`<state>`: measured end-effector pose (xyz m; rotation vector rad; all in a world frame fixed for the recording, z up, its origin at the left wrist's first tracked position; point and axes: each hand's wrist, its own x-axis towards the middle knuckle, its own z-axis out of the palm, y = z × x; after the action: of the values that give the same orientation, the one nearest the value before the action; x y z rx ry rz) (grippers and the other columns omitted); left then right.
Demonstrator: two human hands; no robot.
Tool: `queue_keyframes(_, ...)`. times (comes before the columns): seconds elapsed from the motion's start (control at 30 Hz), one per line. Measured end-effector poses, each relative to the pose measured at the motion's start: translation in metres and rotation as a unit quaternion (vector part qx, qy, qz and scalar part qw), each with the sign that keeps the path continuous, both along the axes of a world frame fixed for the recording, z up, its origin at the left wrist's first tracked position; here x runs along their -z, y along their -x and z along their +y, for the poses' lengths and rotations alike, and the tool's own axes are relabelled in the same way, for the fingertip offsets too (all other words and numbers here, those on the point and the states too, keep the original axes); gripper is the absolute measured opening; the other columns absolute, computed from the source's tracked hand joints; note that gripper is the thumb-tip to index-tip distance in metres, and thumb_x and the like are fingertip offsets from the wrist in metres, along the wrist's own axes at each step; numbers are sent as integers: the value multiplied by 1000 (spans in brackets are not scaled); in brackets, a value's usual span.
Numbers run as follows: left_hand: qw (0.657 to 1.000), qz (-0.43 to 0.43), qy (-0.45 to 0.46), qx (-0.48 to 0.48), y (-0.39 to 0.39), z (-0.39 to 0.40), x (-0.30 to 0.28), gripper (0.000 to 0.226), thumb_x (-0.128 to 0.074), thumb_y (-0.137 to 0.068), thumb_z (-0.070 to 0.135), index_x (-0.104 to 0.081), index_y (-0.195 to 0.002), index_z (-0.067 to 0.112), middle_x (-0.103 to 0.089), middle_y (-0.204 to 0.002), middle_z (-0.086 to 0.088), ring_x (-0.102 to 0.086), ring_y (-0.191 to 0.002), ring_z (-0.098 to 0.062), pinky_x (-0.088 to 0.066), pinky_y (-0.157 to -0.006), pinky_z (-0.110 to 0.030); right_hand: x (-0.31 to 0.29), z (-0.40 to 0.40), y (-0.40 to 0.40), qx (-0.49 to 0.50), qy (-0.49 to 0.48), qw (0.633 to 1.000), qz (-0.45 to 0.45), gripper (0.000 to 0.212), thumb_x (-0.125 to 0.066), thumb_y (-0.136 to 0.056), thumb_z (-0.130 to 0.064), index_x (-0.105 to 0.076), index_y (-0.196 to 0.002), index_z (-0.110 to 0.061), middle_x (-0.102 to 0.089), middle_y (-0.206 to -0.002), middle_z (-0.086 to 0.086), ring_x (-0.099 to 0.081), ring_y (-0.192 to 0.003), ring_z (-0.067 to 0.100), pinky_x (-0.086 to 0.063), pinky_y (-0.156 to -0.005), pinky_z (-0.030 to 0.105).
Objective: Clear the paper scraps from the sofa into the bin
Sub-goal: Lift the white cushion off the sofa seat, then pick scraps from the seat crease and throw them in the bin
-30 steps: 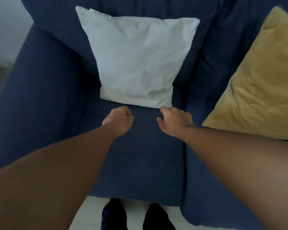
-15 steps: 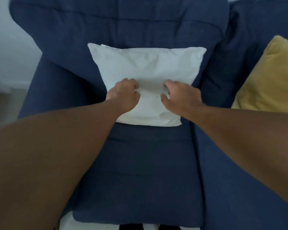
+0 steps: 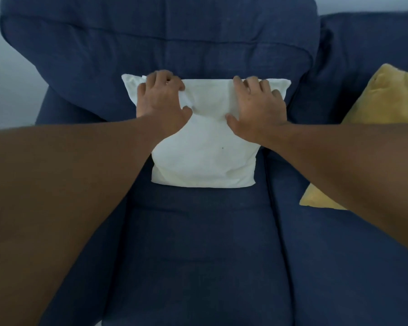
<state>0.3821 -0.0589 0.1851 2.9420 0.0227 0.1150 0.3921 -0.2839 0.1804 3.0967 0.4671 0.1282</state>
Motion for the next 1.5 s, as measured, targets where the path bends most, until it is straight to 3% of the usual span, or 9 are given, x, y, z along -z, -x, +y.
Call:
queue_keyframes(0.17,996,92,12,3,1,9,3,80,-69,-82,53,-39,-150,24,-40,-155,2,-47,-136,-25,-23,-118,-47,9,-7,2,-14,69,997,39,75,-60,-87,-56,-45,-147,-14,-31,-164,12,-27,-150,35,-23,-119,59)
queue_keyframes(0.27,992,124,-32,13,12,12,4,79,-64,-80,63,-39,-148,31,-53,-144,4,-52,-127,-25,-21,-112,-51,11,-10,12,-32,99,992,68,75,-54,-86,-65,-42,-141,-15,-64,-131,6,-57,-124,32,-14,-119,65)
queue_keyframes(0.33,986,143,-85,32,21,12,7,82,-56,-77,73,-39,-147,34,-58,-136,7,-53,-122,-24,-23,-109,-53,13,-11,20,-36,94,991,87,86,-53,-85,-70,-31,-147,-16,-69,-116,2,-62,-110,30,-17,-118,62)
queue_keyframes(0.43,974,170,-135,58,38,8,16,88,-44,-74,81,-37,-149,36,-61,-133,11,-56,-114,-23,-24,-103,-51,21,-14,33,-59,118,986,103,109,-51,-81,-80,-14,-161,-15,-66,-128,4,-61,-117,29,-23,-115,56)
queue_keyframes(0.53,967,180,-159,80,61,2,27,89,-39,-72,82,-38,-150,38,-58,-141,14,-61,-109,-19,-24,-100,-47,30,-16,50,-78,148,977,136,118,-47,-77,-88,-16,-162,-13,-57,-145,6,-57,-125,28,-24,-115,51)
queue_keyframes(0.77,968,167,-145,116,140,1,66,92,-45,-70,78,-39,-151,36,-49,-151,13,-66,-107,-21,-33,-100,-47,60,-24,121,-71,103,969,214,99,-55,-73,-86,-36,-148,-26,-54,-136,2,-55,-121,29,-38,-99,52)
queue_keyframes(1.13,986,137,-77,56,271,-20,149,99,-89,-57,40,-50,-146,22,-50,-150,1,-71,-92,-22,-41,-86,-46,127,-35,243,-66,73,958,269,106,-49,-81,-80,-14,-160,-18,-55,-137,0,-57,-116,26,-33,-93,48)
queue_keyframes(1.37,986,146,-71,46,313,-29,169,106,-99,-34,19,-66,-135,14,-62,-139,-6,-71,-78,-28,-52,-80,-53,141,-37,269,-103,65,957,262,78,-41,-90,-74,-39,-146,-20,-69,-110,-4,-66,-93,23,-30,-80,45)
queue_keyframes(1.5,983,146,-76,84,314,-19,171,98,-96,-45,39,-66,-134,15,-64,-137,-4,-70,-83,-28,-50,-83,-54,147,-20,247,-166,-17,973,157,45,-49,-90,-58,-69,-94,-17,-64,-67,-6,-60,-51,20,-37,-61,35)
